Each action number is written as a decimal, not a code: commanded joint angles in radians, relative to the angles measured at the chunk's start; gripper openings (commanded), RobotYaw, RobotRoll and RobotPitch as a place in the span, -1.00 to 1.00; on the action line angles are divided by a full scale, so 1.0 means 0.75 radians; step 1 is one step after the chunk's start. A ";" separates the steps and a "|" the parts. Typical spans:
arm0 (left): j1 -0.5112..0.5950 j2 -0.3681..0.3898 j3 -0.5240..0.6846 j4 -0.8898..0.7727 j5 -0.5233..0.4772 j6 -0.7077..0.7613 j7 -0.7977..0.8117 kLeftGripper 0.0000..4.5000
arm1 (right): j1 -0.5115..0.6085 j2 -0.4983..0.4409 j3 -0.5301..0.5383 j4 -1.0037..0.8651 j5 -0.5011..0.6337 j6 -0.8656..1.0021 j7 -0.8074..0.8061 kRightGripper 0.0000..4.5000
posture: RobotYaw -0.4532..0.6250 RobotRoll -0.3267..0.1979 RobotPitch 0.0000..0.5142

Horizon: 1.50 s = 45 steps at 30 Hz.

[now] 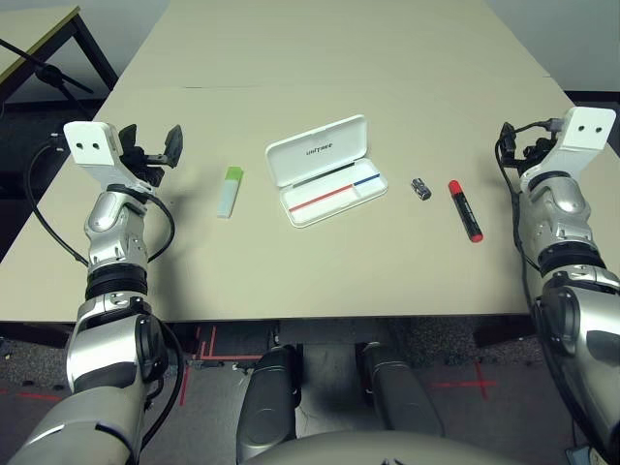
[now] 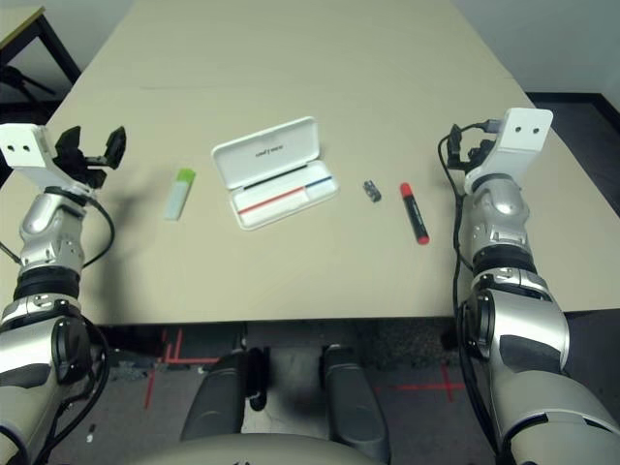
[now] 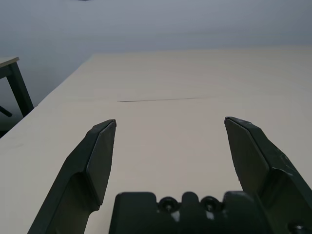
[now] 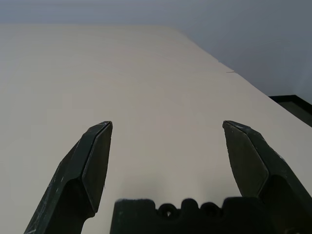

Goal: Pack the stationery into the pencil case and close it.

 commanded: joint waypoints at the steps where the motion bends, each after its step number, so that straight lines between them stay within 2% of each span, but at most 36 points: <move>1: 0.016 0.007 0.017 -0.015 -0.021 0.013 0.012 0.99 | -0.028 0.019 0.015 0.030 -0.014 -0.007 -0.001 1.00 | -0.20 0.25 -0.40; 17: 0.046 -0.013 0.010 -0.084 -0.027 0.020 0.007 0.99 | -0.029 0.010 0.016 0.016 -0.013 -0.014 0.082 1.00 | -0.21 0.25 -0.42; 23: 0.083 0.048 0.011 -0.179 -0.035 0.072 -0.057 0.99 | 0.024 -0.054 0.132 -0.101 -0.032 0.071 0.483 1.00 | -0.20 0.25 -0.42; 26: 0.127 0.075 0.001 -0.294 -0.056 0.139 -0.100 0.99 | 0.081 -0.129 0.217 -0.229 -0.036 0.144 0.757 1.00 | -0.20 0.25 -0.41; 29: 0.155 0.099 -0.003 -0.389 -0.073 0.207 -0.125 0.99 | 0.144 -0.186 0.276 -0.352 -0.027 0.207 0.940 1.00 | -0.20 0.25 -0.40; 41: 0.335 0.176 -0.151 -0.902 -0.150 0.598 -0.351 0.99 | 0.293 -0.325 0.390 -0.738 0.030 0.599 1.352 1.00 | -0.15 0.25 -0.38; 45: 0.394 0.187 -0.217 -1.120 -0.266 0.843 -0.421 0.99 | 0.308 -0.333 0.405 -0.801 0.022 0.660 1.378 1.00 | -0.15 0.25 -0.38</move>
